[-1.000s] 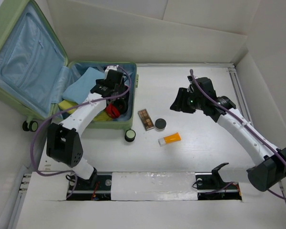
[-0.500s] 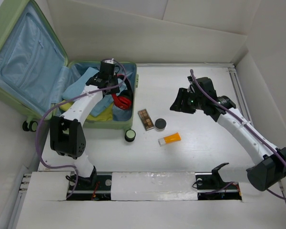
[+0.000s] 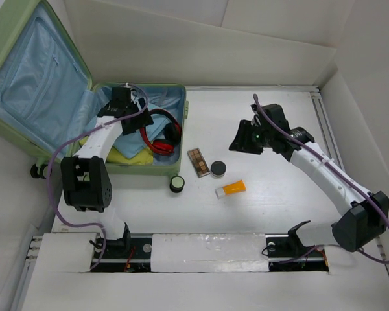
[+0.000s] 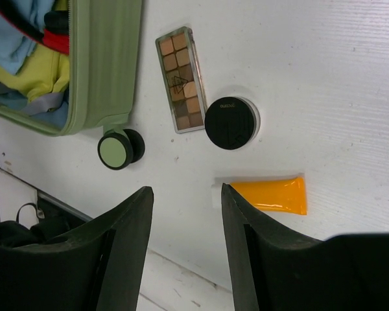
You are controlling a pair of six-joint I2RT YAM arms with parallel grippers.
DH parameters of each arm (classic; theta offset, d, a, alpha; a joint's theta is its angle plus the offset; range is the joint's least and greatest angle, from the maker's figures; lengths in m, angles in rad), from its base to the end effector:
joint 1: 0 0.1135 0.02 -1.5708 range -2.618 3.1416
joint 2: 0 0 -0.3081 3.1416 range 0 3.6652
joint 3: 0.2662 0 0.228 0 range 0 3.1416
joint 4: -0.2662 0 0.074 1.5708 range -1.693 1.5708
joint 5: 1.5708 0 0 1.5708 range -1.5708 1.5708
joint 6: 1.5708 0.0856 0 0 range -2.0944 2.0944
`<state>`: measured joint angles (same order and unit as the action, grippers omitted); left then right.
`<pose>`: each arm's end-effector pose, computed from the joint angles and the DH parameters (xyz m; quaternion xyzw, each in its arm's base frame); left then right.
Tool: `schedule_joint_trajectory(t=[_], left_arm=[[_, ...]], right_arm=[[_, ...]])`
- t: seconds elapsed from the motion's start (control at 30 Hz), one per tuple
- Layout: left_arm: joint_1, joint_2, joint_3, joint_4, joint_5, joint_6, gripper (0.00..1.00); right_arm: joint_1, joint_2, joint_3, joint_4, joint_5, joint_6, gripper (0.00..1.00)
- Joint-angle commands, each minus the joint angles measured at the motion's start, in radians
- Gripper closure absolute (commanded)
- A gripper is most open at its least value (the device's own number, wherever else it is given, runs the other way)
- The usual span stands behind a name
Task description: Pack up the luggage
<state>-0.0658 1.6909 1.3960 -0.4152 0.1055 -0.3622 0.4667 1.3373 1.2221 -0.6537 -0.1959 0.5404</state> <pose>0.4040 -0.0357 0.3091 -0.1122 0.9009 -0.1353 0.3969 0.2494 0.1443 0.3377 -0.0044 0.9171 0.2663 0.2968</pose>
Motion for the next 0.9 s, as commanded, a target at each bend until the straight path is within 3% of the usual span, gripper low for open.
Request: schedule_joint_trajectory(t=[0.0,0.03,0.13,0.23,0.33,0.47,0.5,0.57,0.67,0.73,0.87], left_arm=[[-0.006,-0.077,-0.023,0.049,-0.023,-0.035,0.25],[-0.006,-0.088,-0.014,0.033,-0.038,-0.035,0.13],[-0.006,-0.135,0.012,-0.005,-0.067,-0.035,0.04],[-0.006,-0.217,0.035,-0.005,-0.076,-0.035,0.05],[-0.102,-0.298,0.055,-0.005,-0.073,-0.011,0.17],[-0.316,-0.326,0.055,0.01,-0.049,-0.011,0.26],[-0.365,-0.312,0.04,0.01,-0.067,-0.011,0.26],[-0.492,-0.294,0.012,0.01,-0.111,-0.041,0.23],[-0.627,-0.248,-0.061,0.049,-0.153,-0.075,0.2],[-0.724,-0.188,-0.061,0.059,-0.208,-0.075,0.13],[-0.816,-0.079,-0.035,0.059,-0.262,-0.066,0.08]], right_arm=[[0.009,-0.003,0.05,0.028,-0.013,-0.013,0.48],[0.009,-0.003,0.05,0.028,-0.013,-0.022,0.46],[0.009,-0.003,0.059,0.028,-0.013,-0.022,0.45],[0.018,-0.003,0.059,0.019,-0.004,-0.022,0.45],[0.018,-0.024,0.059,0.009,0.036,-0.031,0.45],[-0.003,-0.062,0.038,-0.003,0.107,-0.031,0.62],[-0.003,-0.087,0.027,-0.003,0.131,-0.031,0.78],[-0.042,-0.11,0.002,-0.017,0.182,-0.007,0.79],[-0.115,-0.162,-0.047,-0.072,0.222,0.003,0.7],[-0.176,-0.214,-0.091,-0.098,0.233,0.012,0.58],[-0.244,-0.3,-0.18,-0.11,0.199,0.012,0.46]])
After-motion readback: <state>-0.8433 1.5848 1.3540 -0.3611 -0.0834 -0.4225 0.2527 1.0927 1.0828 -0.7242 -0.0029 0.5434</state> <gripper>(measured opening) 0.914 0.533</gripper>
